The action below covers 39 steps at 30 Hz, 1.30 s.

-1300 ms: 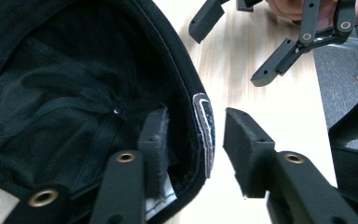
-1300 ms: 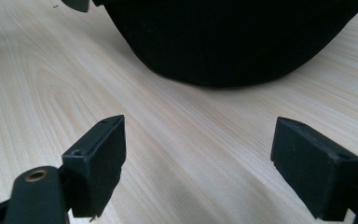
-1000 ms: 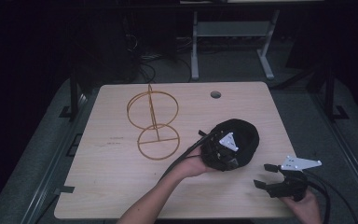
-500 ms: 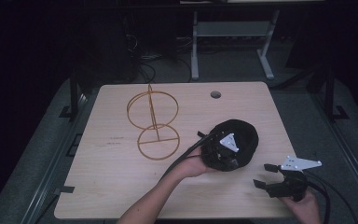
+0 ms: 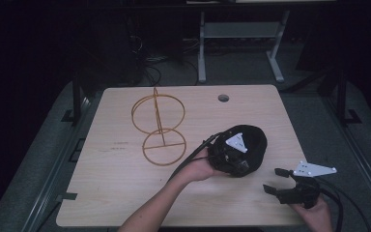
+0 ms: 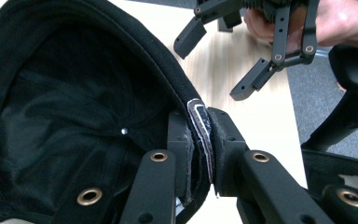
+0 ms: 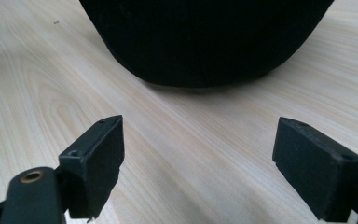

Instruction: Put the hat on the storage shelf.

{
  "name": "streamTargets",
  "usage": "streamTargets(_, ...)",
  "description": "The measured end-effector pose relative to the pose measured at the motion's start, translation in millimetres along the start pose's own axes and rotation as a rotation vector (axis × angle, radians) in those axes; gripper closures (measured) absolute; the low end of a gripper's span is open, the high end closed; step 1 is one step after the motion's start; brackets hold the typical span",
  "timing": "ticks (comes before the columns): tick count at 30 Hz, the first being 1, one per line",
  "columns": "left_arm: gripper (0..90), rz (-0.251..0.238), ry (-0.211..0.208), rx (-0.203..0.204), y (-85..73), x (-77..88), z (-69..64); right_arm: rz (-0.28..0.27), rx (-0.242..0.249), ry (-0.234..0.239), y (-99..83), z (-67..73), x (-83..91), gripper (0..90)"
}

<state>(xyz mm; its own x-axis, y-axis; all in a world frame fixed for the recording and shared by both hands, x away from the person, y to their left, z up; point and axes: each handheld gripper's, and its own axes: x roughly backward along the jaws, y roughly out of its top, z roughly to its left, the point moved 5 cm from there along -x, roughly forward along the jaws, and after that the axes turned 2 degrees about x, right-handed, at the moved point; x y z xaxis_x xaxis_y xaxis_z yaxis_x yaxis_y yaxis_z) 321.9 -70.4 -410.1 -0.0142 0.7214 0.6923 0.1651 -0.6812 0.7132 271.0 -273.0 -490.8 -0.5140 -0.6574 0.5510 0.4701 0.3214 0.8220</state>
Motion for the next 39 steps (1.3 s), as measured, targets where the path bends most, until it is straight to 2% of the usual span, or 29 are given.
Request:
streamTargets(6,80.0,-0.038,-0.005,0.006,7.9,12.6,-0.2,-0.045,-0.009,-0.005,6.3,0.8,3.6,14.1)
streamTargets(9,80.0,-0.054,-0.001,0.006,13.7,20.5,0.3,-0.086,-0.009,0.000,12.0,3.3,5.9,13.9)
streamTargets(15,79.9,-0.095,-0.012,0.007,26.7,34.1,-0.9,-0.107,0.011,0.000,16.8,6.5,5.8,13.9)
streamTargets(18,80.0,-0.123,-0.029,0.013,32.3,40.2,-2.0,-0.116,0.014,0.004,18.7,7.6,6.4,13.9)
streamTargets(25,80.0,-0.177,-0.063,0.027,43.1,53.0,-6.1,-0.177,0.020,0.006,27.3,12.5,10.3,14.0)
streamTargets(27,79.9,-0.176,-0.072,0.016,45.7,54.9,-8.0,-0.216,0.010,0.011,32.2,14.1,12.4,14.0)
streamTargets(28,79.9,-0.174,-0.074,0.011,46.9,55.0,-9.5,-0.216,0.010,0.011,32.2,14.1,12.4,14.0)
streamTargets(29,79.9,-0.174,-0.079,0.007,47.9,54.6,-11.4,-0.246,0.004,0.014,36.1,15.4,14.4,14.0)
streamTargets(31,79.9,-0.171,-0.090,-0.004,49.3,53.2,-15.7,-0.256,0.005,0.015,37.7,15.9,15.3,14.0)
streamTargets(33,80.0,-0.158,-0.118,-0.029,50.9,49.7,-22.0,-0.284,0.009,-0.004,40.7,16.4,18.0,14.0)
streamTargets(39,80.0,-0.127,-0.154,-0.068,53.7,42.6,-32.5,-0.303,-0.002,0.022,39.9,16.9,18.7,15.1)
